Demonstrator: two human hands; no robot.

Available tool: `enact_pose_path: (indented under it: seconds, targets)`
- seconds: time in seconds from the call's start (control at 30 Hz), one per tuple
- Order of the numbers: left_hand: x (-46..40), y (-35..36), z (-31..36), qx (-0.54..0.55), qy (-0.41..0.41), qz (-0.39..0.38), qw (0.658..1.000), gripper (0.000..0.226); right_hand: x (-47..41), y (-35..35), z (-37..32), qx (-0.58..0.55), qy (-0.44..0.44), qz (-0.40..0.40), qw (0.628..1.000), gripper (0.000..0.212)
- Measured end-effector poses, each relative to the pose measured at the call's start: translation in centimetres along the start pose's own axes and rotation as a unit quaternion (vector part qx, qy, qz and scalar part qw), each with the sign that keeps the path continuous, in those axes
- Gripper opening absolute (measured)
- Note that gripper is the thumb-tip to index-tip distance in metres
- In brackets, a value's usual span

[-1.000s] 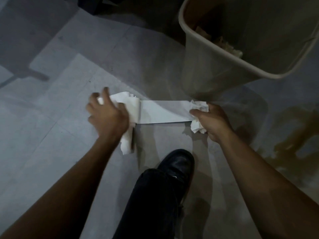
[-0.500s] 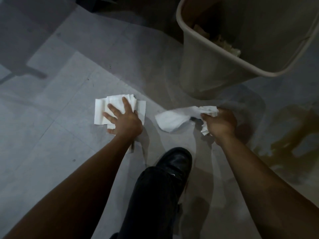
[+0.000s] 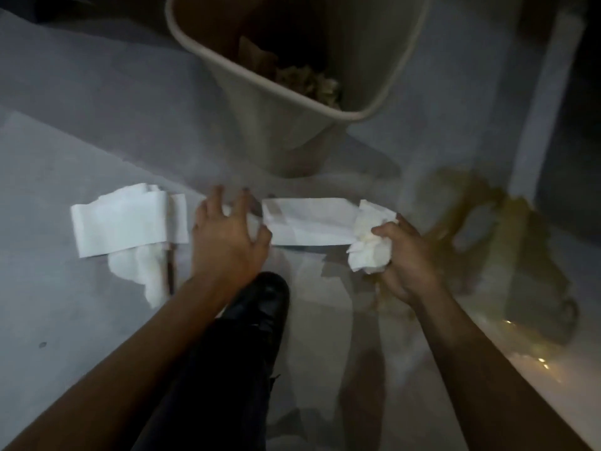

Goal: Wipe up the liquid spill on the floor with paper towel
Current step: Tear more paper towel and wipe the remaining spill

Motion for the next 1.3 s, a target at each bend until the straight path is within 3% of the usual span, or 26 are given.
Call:
enact_pose_path:
  seconds: [0.07, 0.17, 0.27, 0.33, 0.43, 0.57, 0.67, 0.77, 0.87, 1.0, 1.07, 1.17, 1.3]
  targets:
    - [0.7, 2.2, 4.6, 0.088, 0.062, -0.055, 0.993, 0.079, 1.0, -1.5, 1.2, -0.021, 0.029, 0.000, 0.999, 0.053]
    - [1.8, 5.3, 9.1, 0.156, 0.058, -0.190, 0.968, 0.090, 2.6, -4.4, 3.6, -0.042, 0.070, 0.004, 0.997, 0.036]
    - [3.2, 8.7, 12.0, 0.073, 0.110, -0.333, 0.933, 0.104, 4.3, -7.7, 5.5, -0.084, 0.096, 0.000, 0.992, 0.032]
    - [4.5, 10.5, 13.1, -0.021, 0.142, -0.376, 0.915, 0.095, 5.0, -9.6, 6.8, -0.078, 0.092, 0.000, 0.993, 0.030]
    - [6.1, 12.4, 14.1, -0.114, 0.210, -0.305, 0.922, 0.054, 5.5, -12.6, 8.5, 0.104, 0.021, 0.022, 0.994, 0.019]
    - [6.4, 13.2, 14.5, -0.074, 0.217, -0.288, 0.930, 0.031, 6.3, -15.1, 9.5, 0.343, -0.104, 0.134, 0.924, 0.012]
    - [5.8, 13.9, 14.6, -0.071, 0.205, -0.308, 0.927, 0.029, 6.8, -15.2, 10.5, 0.376, -0.128, 0.210, 0.893, 0.021]
    - [5.7, 14.0, 16.0, -0.027, 0.212, -0.294, 0.931, 0.006, 6.6, -12.9, 10.4, 0.325, -0.159, 0.242, 0.900, 0.023]
    - [6.5, 14.1, 16.8, 0.074, 0.150, -0.298, 0.940, 0.006, 6.3, -9.1, 9.6, 0.314, -0.166, 0.217, 0.909, 0.037]
    - [7.1, 14.0, 15.1, 0.211, 0.034, -0.330, 0.919, 0.035, 6.4, -5.0, 10.2, 0.362, -0.167, 0.169, 0.901, 0.078]
    - [5.7, 12.5, 14.1, 0.179, 0.056, -0.255, 0.948, 0.039, 6.6, -3.9, 10.9, 0.418, -0.168, 0.173, 0.876, 0.074]
    - [3.2, 9.2, 12.2, 0.117, 0.094, -0.113, 0.982, 0.028, 5.8, -3.6, 12.2, 0.486, -0.201, 0.157, 0.836, 0.052]
    - [2.3, 8.4, 9.2, 0.104, 0.065, -0.080, 0.989, 0.025, 4.1, -5.1, 12.5, 0.514, -0.348, 0.038, 0.783, 0.042]
Point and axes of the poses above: each hand's wrist, its own x-axis away from the middle knuckle, its own y-axis out of the palm, z = x × y, the point moved 6 cm from there along -x, towards the middle knuckle, and after that the axes turned 8 degrees about z, right-handed, at the moved point
